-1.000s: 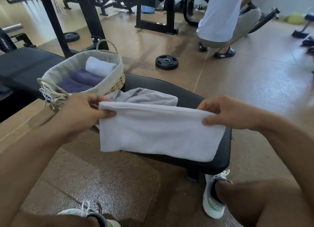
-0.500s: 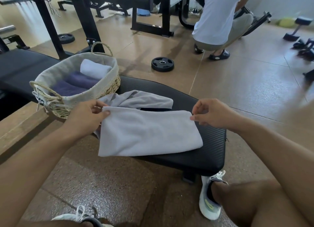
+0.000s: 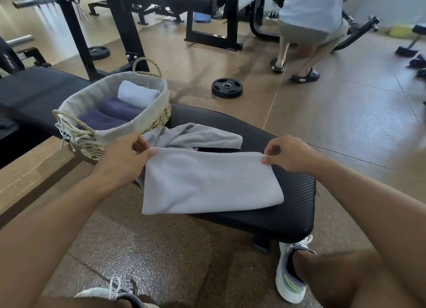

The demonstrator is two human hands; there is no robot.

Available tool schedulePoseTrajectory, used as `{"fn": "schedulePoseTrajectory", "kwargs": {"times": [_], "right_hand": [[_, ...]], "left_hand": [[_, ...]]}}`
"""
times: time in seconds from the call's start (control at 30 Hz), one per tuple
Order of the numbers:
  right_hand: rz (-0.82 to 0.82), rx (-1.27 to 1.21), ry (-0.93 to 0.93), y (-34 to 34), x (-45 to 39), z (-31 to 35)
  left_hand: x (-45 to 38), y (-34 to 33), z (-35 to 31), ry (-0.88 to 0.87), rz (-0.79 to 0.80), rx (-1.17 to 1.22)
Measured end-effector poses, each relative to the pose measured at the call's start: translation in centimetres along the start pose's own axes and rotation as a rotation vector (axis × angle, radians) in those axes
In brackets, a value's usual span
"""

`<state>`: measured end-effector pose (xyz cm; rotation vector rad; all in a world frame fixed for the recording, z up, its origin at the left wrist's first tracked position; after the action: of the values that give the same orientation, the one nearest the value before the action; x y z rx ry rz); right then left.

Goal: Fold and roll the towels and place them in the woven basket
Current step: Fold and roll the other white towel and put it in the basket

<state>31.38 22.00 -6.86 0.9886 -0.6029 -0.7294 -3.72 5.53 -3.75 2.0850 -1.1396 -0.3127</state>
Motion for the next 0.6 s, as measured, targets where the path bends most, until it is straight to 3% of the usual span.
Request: {"fn": "schedulePoseTrajectory", "kwargs": {"times": [0.17, 0.37, 0.6], "right_hand": [[-0.131, -0.263, 0.003, 0.7, -0.6, 0.0], [0.024, -0.146, -0.021, -1.5, -2.0, -0.8], [0.038, -0.213, 0.005, -1.3, -2.3, -0.8]], "left_hand": [[0.0, 0.0, 0.0, -0.01, -0.013, -0.033], [0.0, 0.2, -0.4, -0.003, -0.043, -0.06], [0.1, 0.6, 0.4, 0.104, 0.163, -0.034]]}}
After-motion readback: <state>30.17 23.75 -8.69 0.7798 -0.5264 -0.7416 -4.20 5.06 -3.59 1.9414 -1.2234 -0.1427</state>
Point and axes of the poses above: each hand's wrist, its own x-axis away from the middle knuckle, its own y-axis out of the back of the hand, z = x × y, the point moved 9 cm from there along -x, towards the middle knuckle, and after that the axes turned 13 degrees about y, right-handed, at the moved point
